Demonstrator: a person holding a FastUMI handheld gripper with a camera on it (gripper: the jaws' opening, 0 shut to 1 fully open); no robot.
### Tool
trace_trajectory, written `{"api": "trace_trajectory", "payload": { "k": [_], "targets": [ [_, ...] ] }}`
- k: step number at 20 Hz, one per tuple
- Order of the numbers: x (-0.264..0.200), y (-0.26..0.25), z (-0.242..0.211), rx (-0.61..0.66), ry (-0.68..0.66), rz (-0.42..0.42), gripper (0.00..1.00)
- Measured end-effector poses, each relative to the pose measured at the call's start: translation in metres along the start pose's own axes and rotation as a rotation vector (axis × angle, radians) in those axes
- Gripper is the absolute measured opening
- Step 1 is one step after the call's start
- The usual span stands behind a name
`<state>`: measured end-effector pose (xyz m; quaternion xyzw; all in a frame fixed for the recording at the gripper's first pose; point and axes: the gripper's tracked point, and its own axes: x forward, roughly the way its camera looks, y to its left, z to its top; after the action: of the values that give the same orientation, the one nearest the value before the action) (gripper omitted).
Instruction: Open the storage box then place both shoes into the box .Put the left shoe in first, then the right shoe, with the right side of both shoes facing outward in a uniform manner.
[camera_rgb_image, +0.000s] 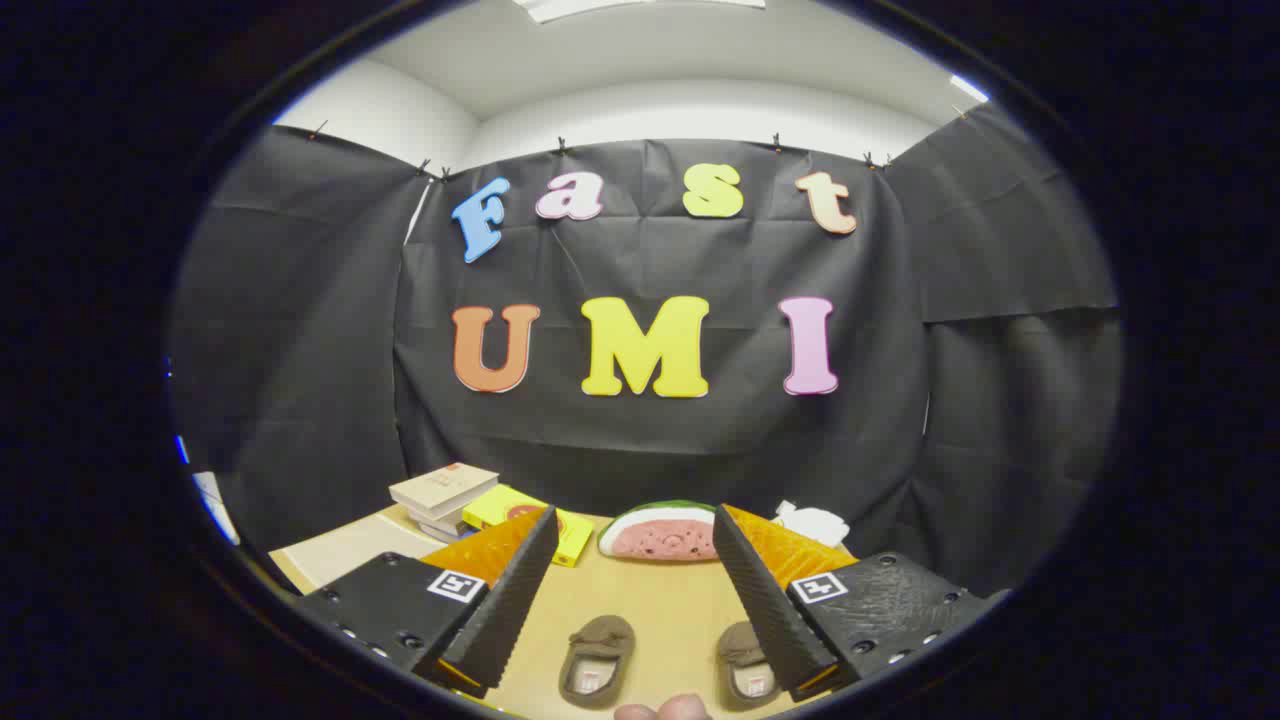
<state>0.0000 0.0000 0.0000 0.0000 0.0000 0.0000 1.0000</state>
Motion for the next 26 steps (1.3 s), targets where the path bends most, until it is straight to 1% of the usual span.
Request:
{"api": "trace_trajectory", "payload": {
  "k": [2, 7, 13, 17, 20, 23, 26],
  "targets": [
    [0.000, -0.002, -0.001, -0.001, -0.003, 0.006, 0.95],
    [0.002, 0.003, 0.001, -0.020, -0.016, 0.051, 0.95],
    [0.004, 0.032, -0.008, -0.026, -0.014, 0.134, 0.95],
    [0.004, 0.049, -0.015, -0.006, 0.001, 0.174, 0.95],
    [0.007, 0.067, -0.028, 0.019, 0.031, 0.205, 0.95],
    [0.008, 0.100, -0.049, 0.049, 0.078, 0.264, 0.93],
    [0.007, 0.136, -0.078, 0.113, 0.156, 0.326, 0.95]
  ]
}}
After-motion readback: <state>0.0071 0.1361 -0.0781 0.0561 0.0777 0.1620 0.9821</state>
